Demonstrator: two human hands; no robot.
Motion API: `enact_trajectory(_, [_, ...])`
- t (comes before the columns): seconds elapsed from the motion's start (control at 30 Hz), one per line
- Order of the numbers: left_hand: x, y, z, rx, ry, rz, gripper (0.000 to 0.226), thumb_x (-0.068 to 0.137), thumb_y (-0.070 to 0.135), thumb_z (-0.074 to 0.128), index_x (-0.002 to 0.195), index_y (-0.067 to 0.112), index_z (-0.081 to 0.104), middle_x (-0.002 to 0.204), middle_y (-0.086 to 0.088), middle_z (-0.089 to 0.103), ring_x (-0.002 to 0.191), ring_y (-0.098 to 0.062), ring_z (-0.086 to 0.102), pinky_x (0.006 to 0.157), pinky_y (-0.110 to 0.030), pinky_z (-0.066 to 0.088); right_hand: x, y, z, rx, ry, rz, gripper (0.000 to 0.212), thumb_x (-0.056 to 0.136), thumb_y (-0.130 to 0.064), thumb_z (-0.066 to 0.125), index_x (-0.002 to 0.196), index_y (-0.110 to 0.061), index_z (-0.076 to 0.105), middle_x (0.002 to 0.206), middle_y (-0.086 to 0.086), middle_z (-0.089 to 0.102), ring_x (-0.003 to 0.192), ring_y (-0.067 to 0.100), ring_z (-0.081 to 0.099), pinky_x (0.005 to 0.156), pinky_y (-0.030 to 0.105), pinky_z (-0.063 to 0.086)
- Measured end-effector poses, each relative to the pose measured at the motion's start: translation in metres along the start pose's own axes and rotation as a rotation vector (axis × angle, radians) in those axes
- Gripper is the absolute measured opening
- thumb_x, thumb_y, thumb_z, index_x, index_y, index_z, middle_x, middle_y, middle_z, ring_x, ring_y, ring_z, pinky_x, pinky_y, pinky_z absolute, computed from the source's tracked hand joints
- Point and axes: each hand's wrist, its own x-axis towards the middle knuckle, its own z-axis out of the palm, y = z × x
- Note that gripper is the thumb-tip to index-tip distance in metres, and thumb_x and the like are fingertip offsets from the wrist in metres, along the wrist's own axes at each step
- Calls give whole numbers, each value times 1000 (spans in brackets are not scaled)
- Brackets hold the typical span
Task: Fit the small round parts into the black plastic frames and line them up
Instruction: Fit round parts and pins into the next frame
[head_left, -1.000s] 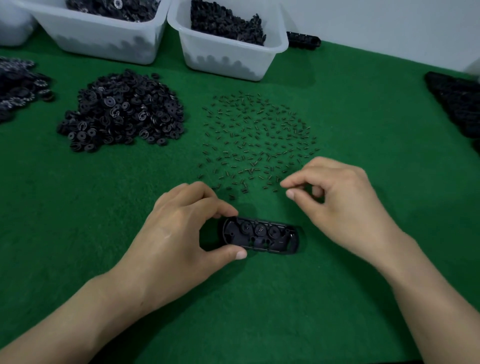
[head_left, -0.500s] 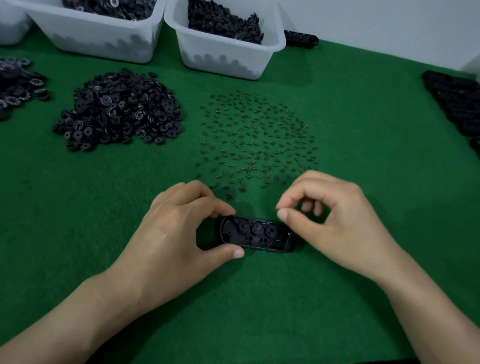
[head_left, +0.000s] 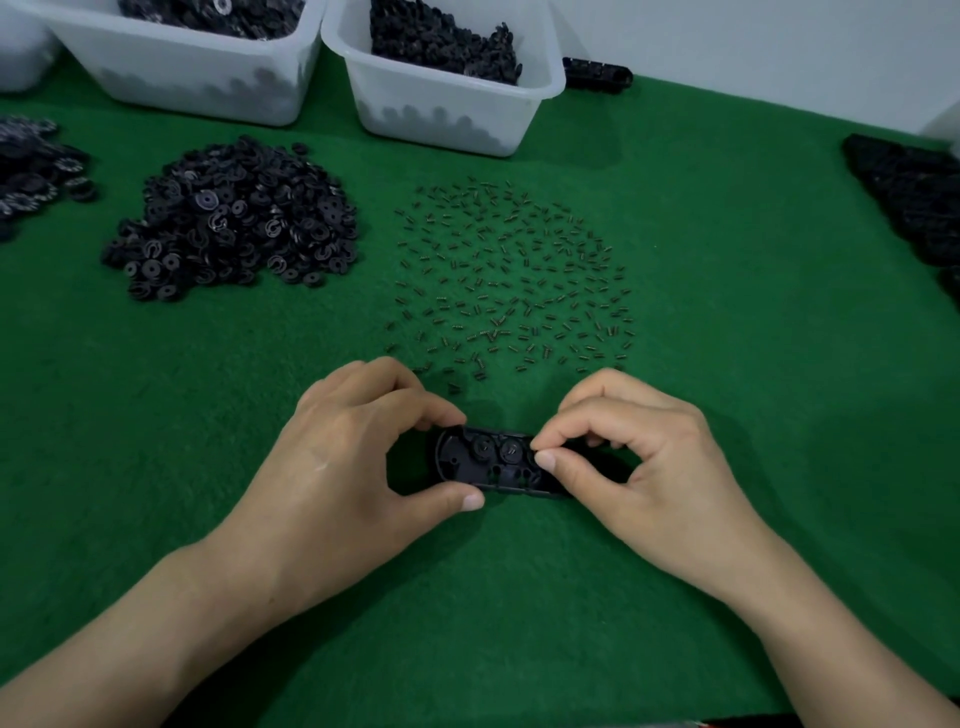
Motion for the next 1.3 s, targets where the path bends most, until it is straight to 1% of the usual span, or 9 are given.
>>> enact_trajectory(0.23, [1, 0, 0, 5, -9, -3, 53, 62, 62, 53, 96, 25, 67, 86, 12, 52, 84, -5, 50, 74, -17, 35, 0, 0, -1, -58, -1, -24, 4, 75, -14, 68, 75, -16, 71, 77, -6, 60, 74, 11, 58, 64, 33, 48])
enact_trajectory(0.3, [1, 0, 0, 7, -8, 0, 53, 62, 62, 53, 96, 24, 67, 86, 12, 52, 84, -5, 50, 73, -17, 35, 0, 1, -3, -54, -17, -20, 5, 74, -15, 68, 76, -17, 72, 77, -7, 62, 73, 11, 59, 65, 31, 49])
enact_trajectory(0.43, [1, 1, 0, 7, -11, -1, 53, 62, 63, 52, 97, 25, 66, 87, 13, 52, 85, -3, 49, 73, -17, 34, -1, 2, -8, -20, -13, -7, 12, 75, -9, 64, 80, -18, 70, 76, -11, 63, 69, 10, 57, 62, 16, 42])
enact_trajectory(0.57, [1, 1, 0, 7, -7, -1, 54, 62, 62, 53, 96, 24, 67, 87, 12, 52, 85, -6, 50, 74, -18, 36, -2, 1, -6, -46, -14, -61, 20, 76, -2, 57, 80, -15, 72, 79, -7, 63, 73, 9, 60, 66, 26, 49])
enact_trajectory(0.77, [1, 2, 0, 8, -7, -2, 54, 61, 63, 53, 96, 24, 66, 87, 13, 52, 86, -3, 49, 73, -17, 35, -3, 6, -13, 7, 48, -17, 21, 80, 4, 56, 82, -13, 69, 81, -5, 63, 76, 10, 59, 66, 21, 46])
enact_trajectory(0.9, [0, 2, 0, 21, -4, 2, 54, 61, 63, 53, 97, 25, 66, 87, 13, 52, 86, -3, 48, 73, -17, 35, -10, 3, -14, -62, -22, -54, 4, 75, -16, 66, 79, -15, 65, 84, -5, 60, 78, 10, 56, 67, 14, 38])
enact_trajectory(0.97, [0, 2, 0, 33, 0, 6, 54, 61, 64, 52, 97, 25, 66, 87, 13, 52, 85, -3, 48, 73, -17, 35, -13, 2, -13, -88, -68, -68, 11, 73, -24, 70, 77, -16, 64, 87, -5, 57, 81, 11, 56, 70, 18, 41])
enact_trajectory(1.07, [0, 4, 0, 43, 10, 7, 54, 62, 62, 52, 98, 24, 66, 87, 14, 53, 84, -2, 49, 72, -16, 35, -15, 1, -11, -113, -70, -95, 11, 74, -24, 71, 76, -15, 66, 89, -3, 55, 81, 13, 55, 71, 25, 46])
enact_trajectory(1.3, [-3, 11, -4, 28, 53, -10, 56, 59, 60, 55, 101, 26, 67, 86, 20, 53, 86, 6, 49, 74, -2, 36, -17, 0, -10, -173, -114, -147, 12, 80, -28, 64, 80, -16, 67, 93, -1, 53, 79, 15, 54, 68, 29, 48])
